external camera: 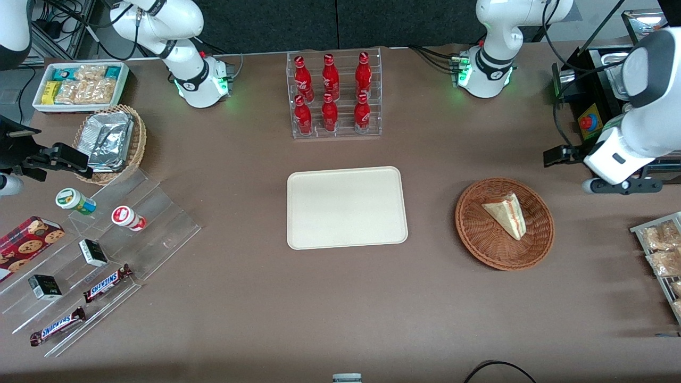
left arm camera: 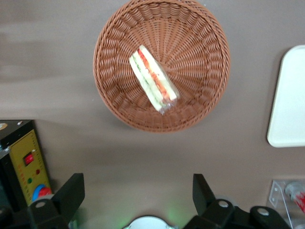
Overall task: Place sandwich from basket to tray
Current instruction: 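Move the left gripper toward the wicker basket holding the sandwich, then lower the open left gripper over the wrapped sandwich in the basket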
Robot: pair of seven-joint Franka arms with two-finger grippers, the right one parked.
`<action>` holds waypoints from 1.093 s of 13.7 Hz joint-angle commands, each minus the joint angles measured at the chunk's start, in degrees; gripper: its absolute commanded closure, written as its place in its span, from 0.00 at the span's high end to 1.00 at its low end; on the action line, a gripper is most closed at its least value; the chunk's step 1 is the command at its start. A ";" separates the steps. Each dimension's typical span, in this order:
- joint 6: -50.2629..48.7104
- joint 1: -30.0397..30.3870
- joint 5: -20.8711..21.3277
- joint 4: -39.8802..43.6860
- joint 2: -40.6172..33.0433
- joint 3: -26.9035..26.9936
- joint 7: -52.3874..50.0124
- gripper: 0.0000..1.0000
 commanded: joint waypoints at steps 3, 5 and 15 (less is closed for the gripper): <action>12.76 -0.57 0.07 -10.13 -0.70 0.46 -7.27 1.00; 17.86 -0.66 0.07 -13.12 -0.35 0.37 -11.40 1.00; 34.30 -1.98 0.51 -20.77 2.37 -0.69 -30.66 1.00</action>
